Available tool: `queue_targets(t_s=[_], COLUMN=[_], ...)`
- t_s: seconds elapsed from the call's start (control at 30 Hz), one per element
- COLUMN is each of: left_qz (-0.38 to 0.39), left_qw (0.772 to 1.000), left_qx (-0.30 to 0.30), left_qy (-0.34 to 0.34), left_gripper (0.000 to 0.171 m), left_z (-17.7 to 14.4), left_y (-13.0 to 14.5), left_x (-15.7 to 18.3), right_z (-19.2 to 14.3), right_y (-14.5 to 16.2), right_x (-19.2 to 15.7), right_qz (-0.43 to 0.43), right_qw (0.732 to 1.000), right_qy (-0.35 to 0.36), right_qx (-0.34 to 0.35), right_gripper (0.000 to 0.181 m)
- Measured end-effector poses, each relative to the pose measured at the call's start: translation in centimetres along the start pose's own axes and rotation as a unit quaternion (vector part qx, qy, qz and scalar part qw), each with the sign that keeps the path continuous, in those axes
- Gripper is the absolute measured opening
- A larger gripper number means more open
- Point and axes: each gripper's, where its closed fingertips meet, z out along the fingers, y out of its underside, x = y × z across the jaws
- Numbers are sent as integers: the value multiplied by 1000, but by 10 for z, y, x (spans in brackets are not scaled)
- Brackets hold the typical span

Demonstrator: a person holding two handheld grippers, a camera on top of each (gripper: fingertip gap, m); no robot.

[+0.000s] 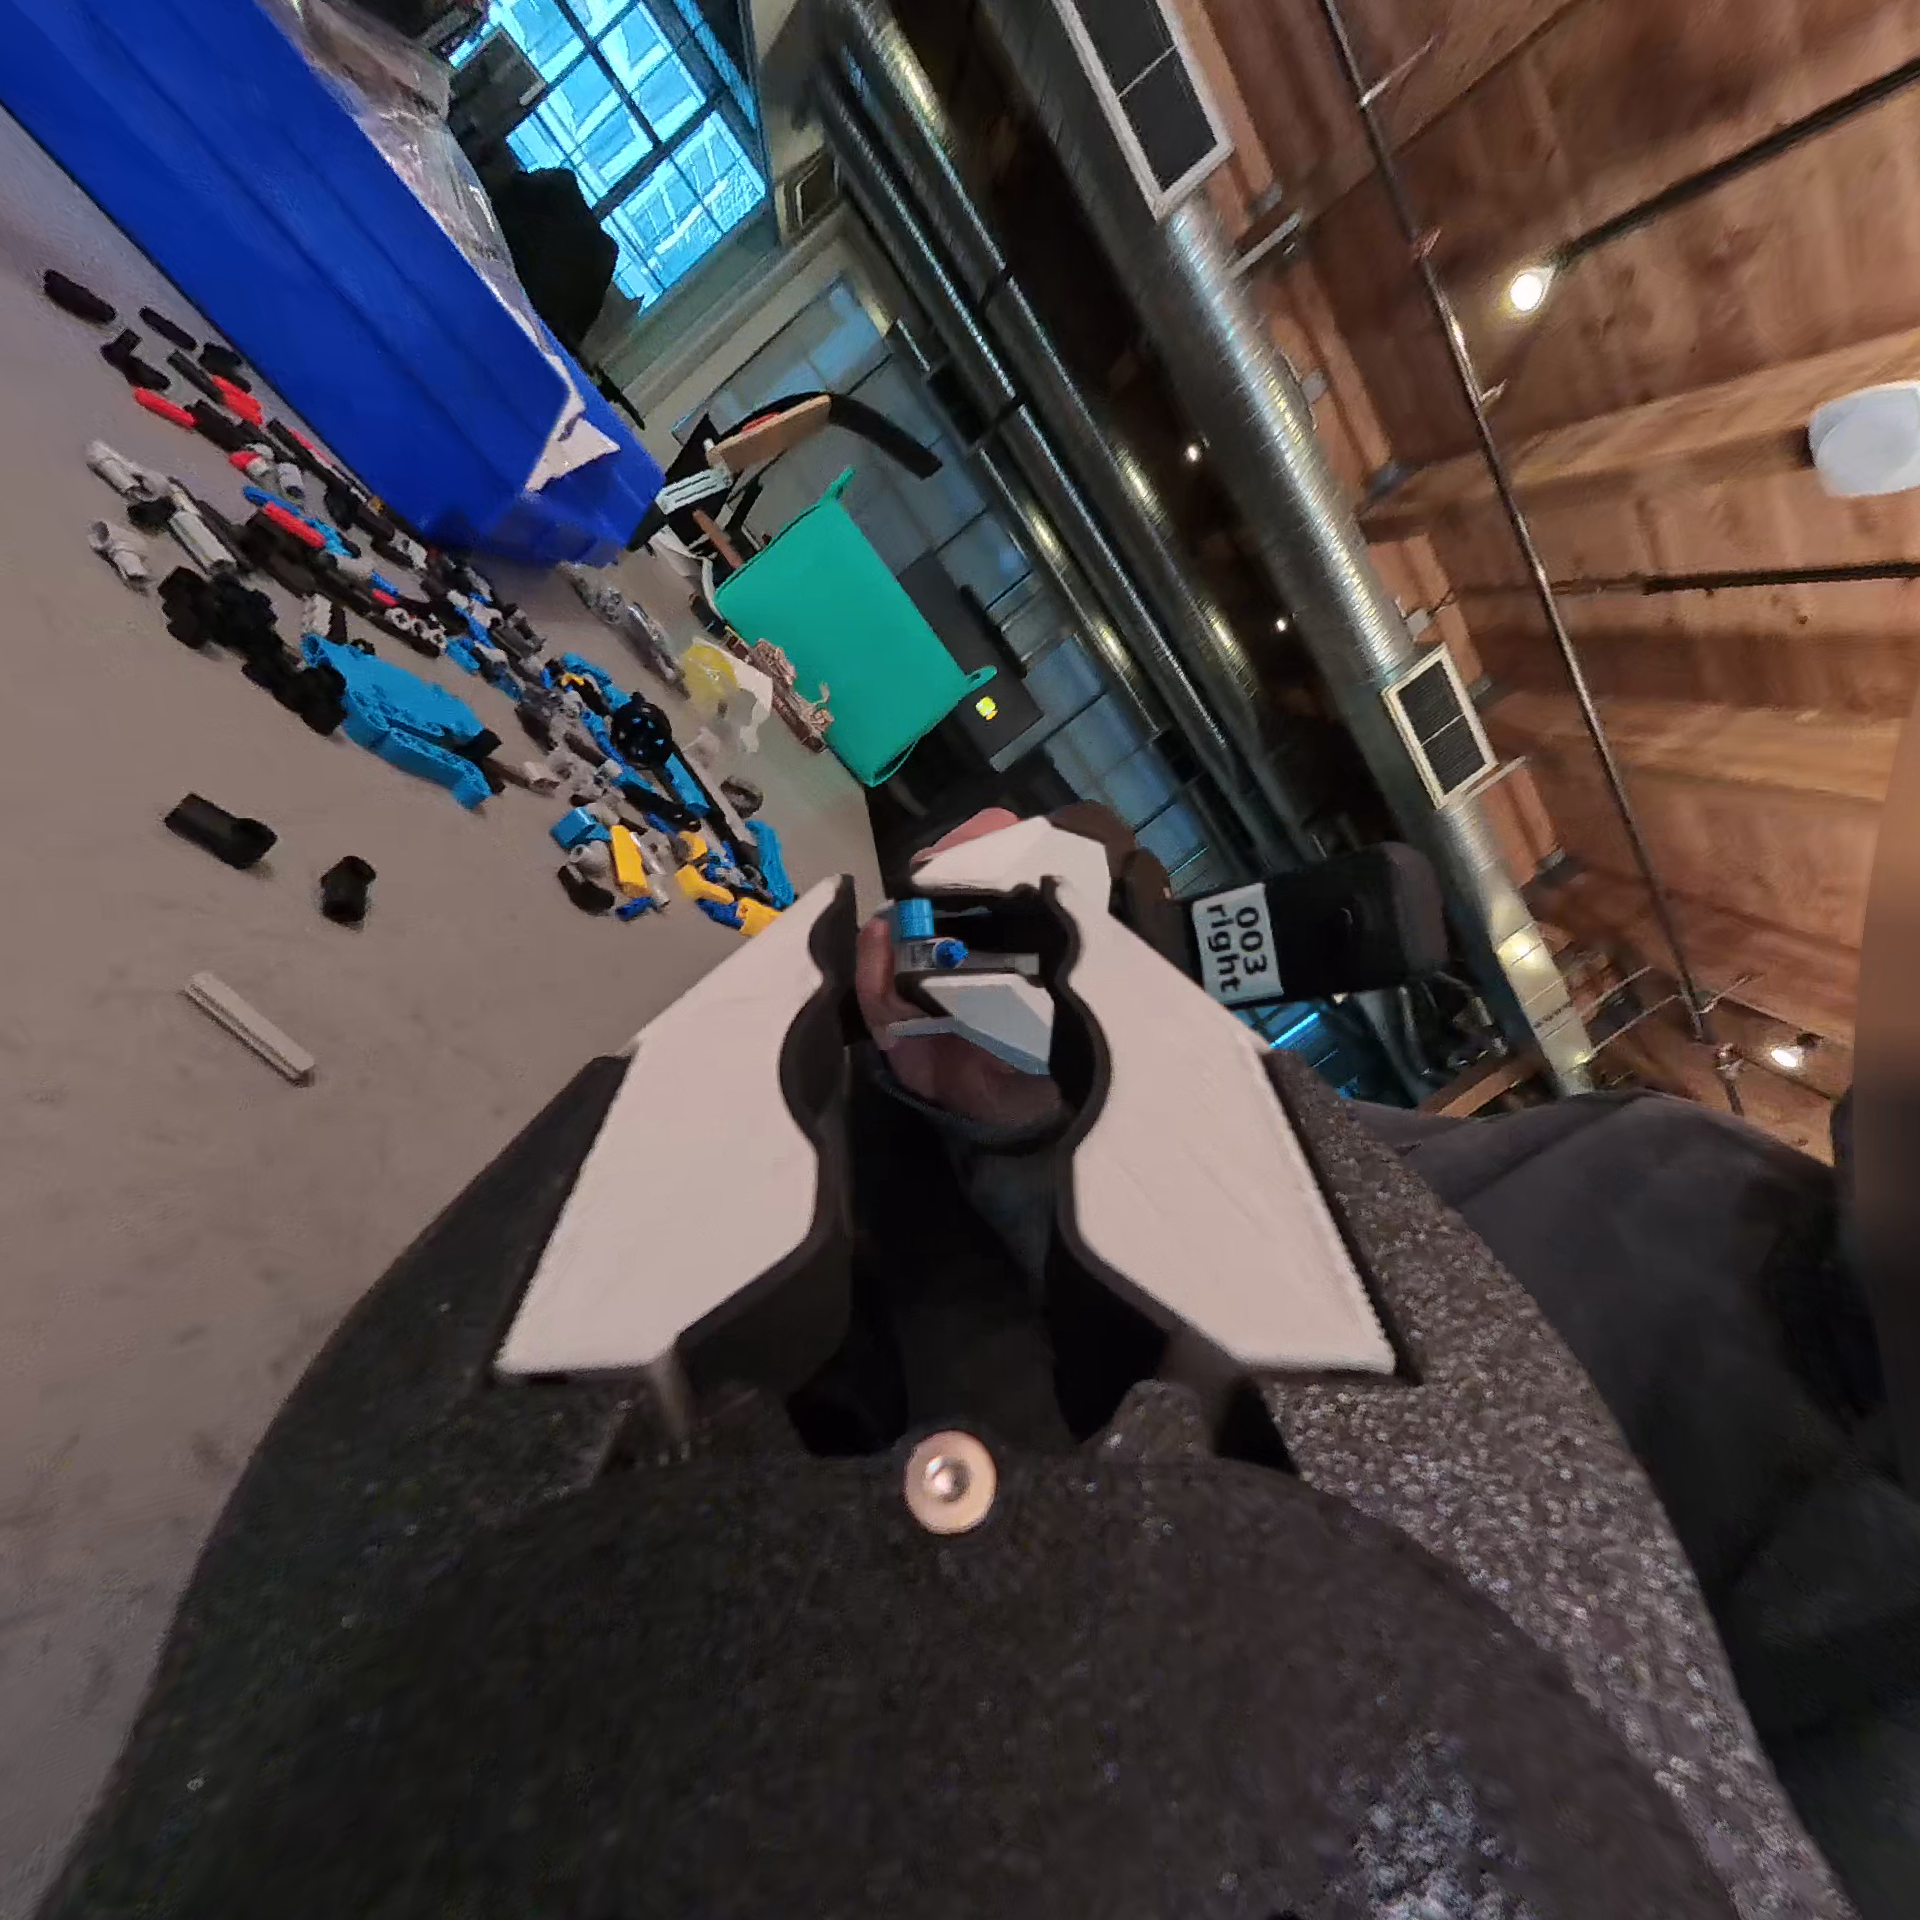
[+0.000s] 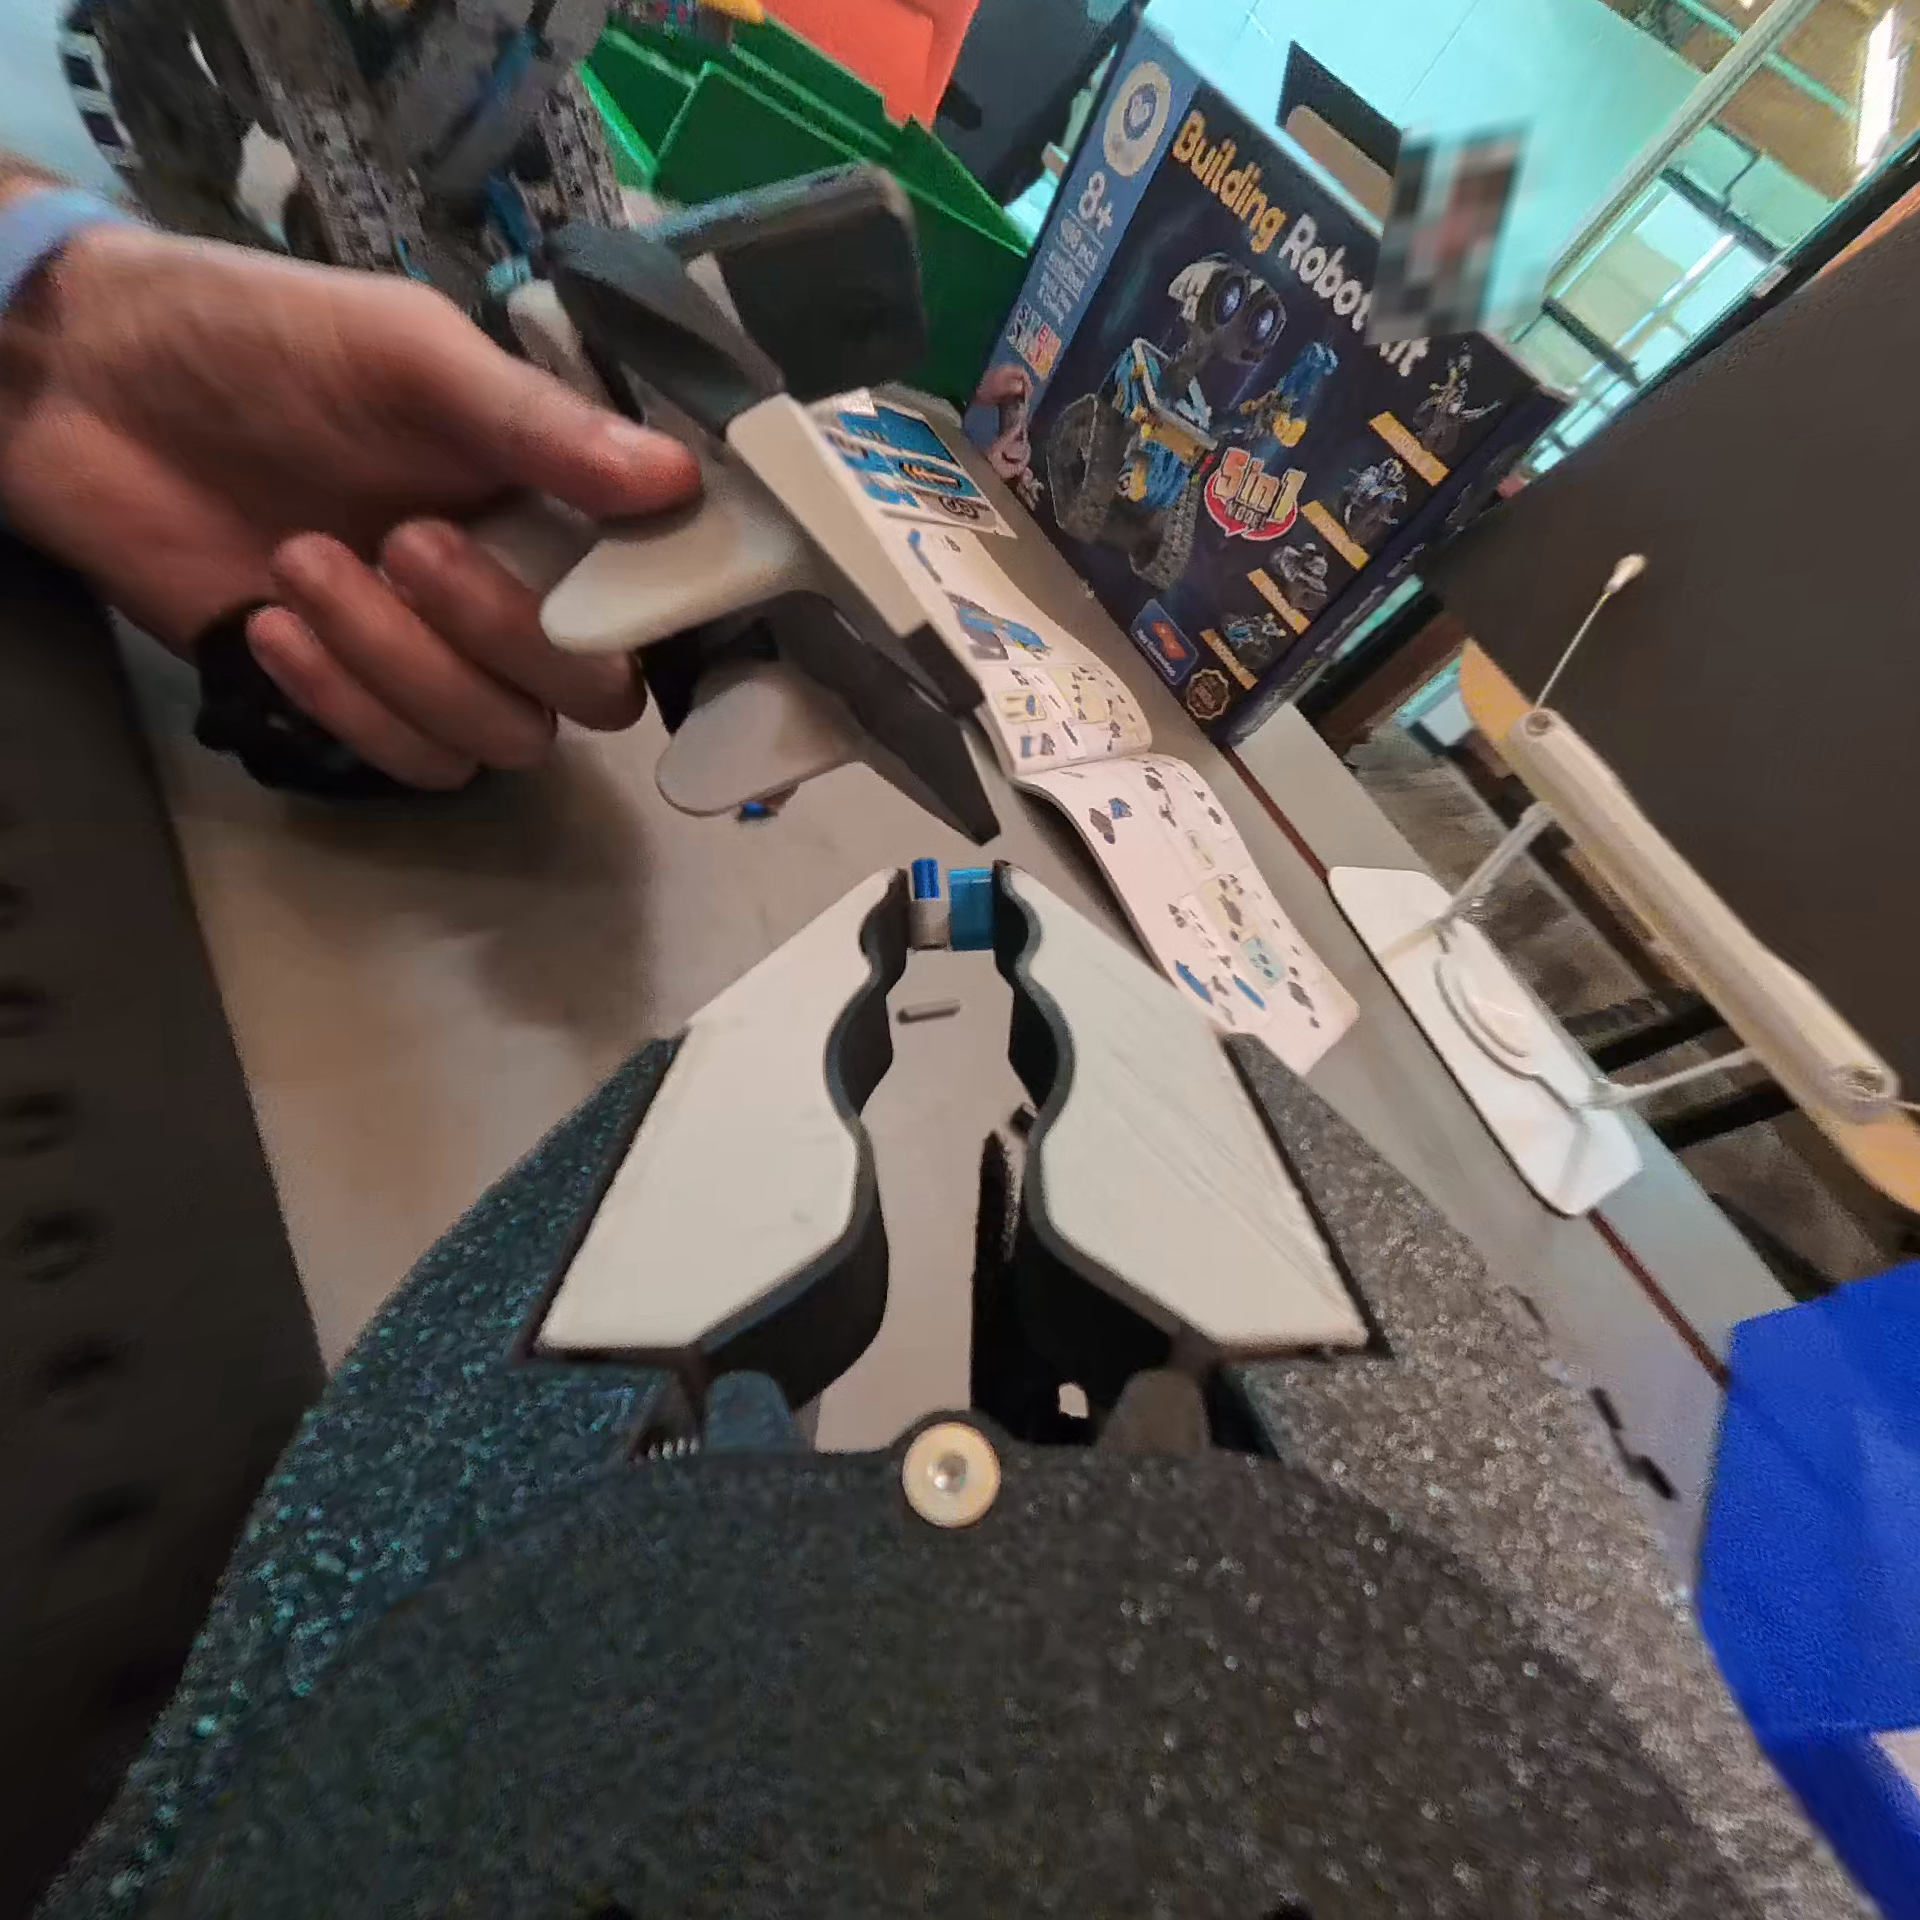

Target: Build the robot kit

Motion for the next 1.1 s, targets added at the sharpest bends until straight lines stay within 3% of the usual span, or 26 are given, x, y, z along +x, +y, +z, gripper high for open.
queue_targets(t_s=[0.13, 0.23, 0.3, 0.4, 0.53, 0.67, 0.8, 0.9, 0.97, 1.0, 1.03, 1.1], left_qz=[-8, -6, -1, 24, 63, 57, 62, 105, 177, 234, 298, 427], left_qw=[1000, 999, 999, 998, 996, 996, 995, 990, 970, 949, 920, 839], left_qx=[-16, -24, -32, -59, -63, -68, -72, -51, -34, -39, -51, -94], left_qy=[23, 26, 20, 8, -15, -13, -16, -84, -164, -206, -248, -325], left_gripper=[36, 36, 36, 36, 36, 21, 14, 14, 14, 14, 14, 14], left_z=[6, 8, 10, 14, 16, 15, 13, 2, -13, -22, -30, -50], left_y=[7, 10, 13, 23, 24, 26, 27, 14, 0, -5, -9, -9], left_x=[7, 8, 8, 7, 6, 5, 6, -10, -22, -25, -26, -29], right_z=[-7, -7, -5, -8, -3, 0, -2, -3, -6, -6, -4, 6], right_y=[-10, -5, -5, -10, -10, -11, -15, -15, -15, -13, -9, 4], right_x=[2, 0, -1, 16, 5, -3, -6, 1, 6, 9, 9, 17], right_qz=[51, 59, 39, -6, -70, -97, -71, -6, 60, 100, 140, 211], right_qw=[998, 997, 999, 999, 995, 993, 996, 998, 996, 993, 988, 975], right_qy=[-34, -38, -29, 48, 66, 65, 47, 36, 11, -7, -34, -59], right_qx=[33, 16, 11, 18, 5, 5, 29, 48, 63, 66, 64, 38], right_gripper=[15, 15, 15, 15, 15, 16, 16, 32, 35, 34, 33, 29])
